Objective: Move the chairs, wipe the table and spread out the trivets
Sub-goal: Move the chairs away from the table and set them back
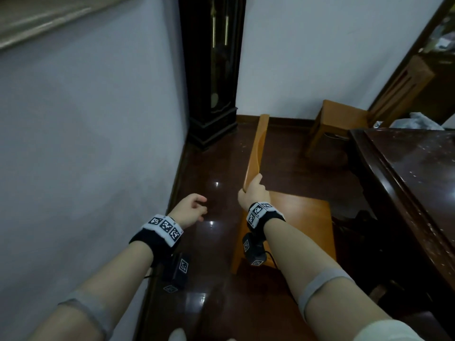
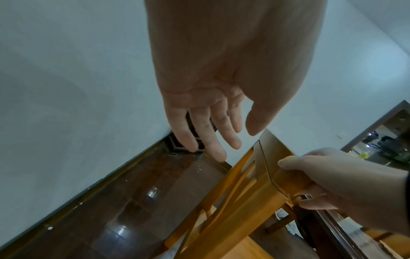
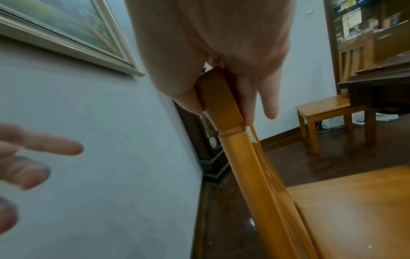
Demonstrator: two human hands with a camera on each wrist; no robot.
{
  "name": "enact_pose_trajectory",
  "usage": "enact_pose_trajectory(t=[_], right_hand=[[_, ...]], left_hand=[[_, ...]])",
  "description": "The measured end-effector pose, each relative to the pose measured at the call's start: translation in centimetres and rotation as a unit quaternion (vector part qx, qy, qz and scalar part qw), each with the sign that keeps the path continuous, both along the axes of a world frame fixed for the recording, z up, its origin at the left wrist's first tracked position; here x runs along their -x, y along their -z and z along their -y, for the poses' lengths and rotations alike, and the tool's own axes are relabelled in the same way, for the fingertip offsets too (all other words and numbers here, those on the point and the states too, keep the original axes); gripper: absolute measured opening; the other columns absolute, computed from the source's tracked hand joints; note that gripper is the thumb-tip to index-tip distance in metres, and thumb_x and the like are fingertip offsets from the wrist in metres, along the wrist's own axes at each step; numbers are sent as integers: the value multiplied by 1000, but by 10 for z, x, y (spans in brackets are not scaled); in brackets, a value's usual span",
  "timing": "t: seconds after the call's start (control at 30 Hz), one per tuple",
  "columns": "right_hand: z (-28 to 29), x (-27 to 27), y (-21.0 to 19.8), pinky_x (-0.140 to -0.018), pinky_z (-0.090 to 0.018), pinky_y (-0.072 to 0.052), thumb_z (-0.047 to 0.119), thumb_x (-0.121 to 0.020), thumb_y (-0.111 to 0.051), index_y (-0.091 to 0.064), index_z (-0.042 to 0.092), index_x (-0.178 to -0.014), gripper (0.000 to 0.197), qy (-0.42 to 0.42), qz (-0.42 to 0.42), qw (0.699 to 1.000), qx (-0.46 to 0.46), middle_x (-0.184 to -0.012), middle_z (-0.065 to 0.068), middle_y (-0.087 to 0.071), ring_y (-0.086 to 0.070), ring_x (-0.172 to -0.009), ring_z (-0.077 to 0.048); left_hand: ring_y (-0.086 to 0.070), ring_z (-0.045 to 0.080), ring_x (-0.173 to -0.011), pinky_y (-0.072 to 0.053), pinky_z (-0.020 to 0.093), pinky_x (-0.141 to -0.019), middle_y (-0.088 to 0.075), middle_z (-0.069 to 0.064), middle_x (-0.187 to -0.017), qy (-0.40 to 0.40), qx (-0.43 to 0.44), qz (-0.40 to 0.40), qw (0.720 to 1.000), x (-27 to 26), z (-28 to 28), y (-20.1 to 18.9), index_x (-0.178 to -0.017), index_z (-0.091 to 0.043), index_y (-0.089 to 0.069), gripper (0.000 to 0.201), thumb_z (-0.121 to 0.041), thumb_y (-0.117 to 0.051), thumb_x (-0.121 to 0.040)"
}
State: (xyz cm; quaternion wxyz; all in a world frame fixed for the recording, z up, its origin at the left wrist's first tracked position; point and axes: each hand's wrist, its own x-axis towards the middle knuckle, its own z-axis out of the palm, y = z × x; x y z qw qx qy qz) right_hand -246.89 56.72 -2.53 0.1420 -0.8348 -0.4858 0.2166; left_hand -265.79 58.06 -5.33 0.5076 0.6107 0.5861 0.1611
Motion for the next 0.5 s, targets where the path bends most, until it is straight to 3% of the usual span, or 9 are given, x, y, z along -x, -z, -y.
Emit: enact_pose_trajectory(t=[0.1, 0.17, 0.27, 0.33, 0.4, 0.5], right_hand=[[19, -6, 7, -85, -42, -50, 27, -94, -52, -10, 3, -148, 73, -18, 2, 1000, -8, -123, -19, -58, -59, -108, -38], [34, -11, 12, -83, -41, -52, 31, -93, -53, -11, 6, -148, 74, -31, 10, 999, -8, -119, -17, -60, -61, -105, -37], [61, -20, 19, -78, -40, -55, 37, -92, -53, -11, 10, -149, 75, -53, 21, 998, -11, -113, -13, -62, -64, -97, -34], [82, -28, 22, -75, -39, -56, 39, -90, -54, -14, 16, -147, 74, -66, 18, 997, -18, -107, -10, -65, -65, -91, -32], [105, -37, 22, -77, -38, -56, 40, -88, -56, -17, 19, -147, 74, -75, 7, 997, -21, -104, -8, -67, -66, -89, -30], [143, -50, 15, -82, -36, -54, 40, -89, -58, -15, 19, -151, 78, -76, 11, 997, -8, -109, -7, -67, -66, -93, -28]], left_hand=[[-63, 13, -73, -41, 18, -55, -62, 1, -94, 18, -25, -22, 999, -9, -2, -1, -123, -16, -49, 30, -14, -56, -94], [-63, 14, -76, -47, 23, -63, -61, 1, -93, 40, -47, -40, 997, -19, -4, -2, -129, -13, -48, 38, -14, -57, -92], [-58, 16, -97, -48, 32, -89, -56, 1, -113, 108, -107, -104, 983, -39, -10, -6, -139, -18, -38, 57, -22, -64, -88], [-55, 18, -108, -49, 36, -94, -48, 3, -128, 159, -139, -131, 969, -54, -12, -8, -144, -25, -30, 74, -29, -70, -83], [-50, 22, -119, -48, 42, -97, -39, 2, -139, 221, -187, -177, 941, -68, -11, -10, -146, -32, -22, 86, -36, -74, -77], [-39, 23, -130, -42, 43, -102, -27, 0, -149, 299, -274, -230, 885, -91, -7, -14, -148, -33, -17, 95, -41, -76, -73]])
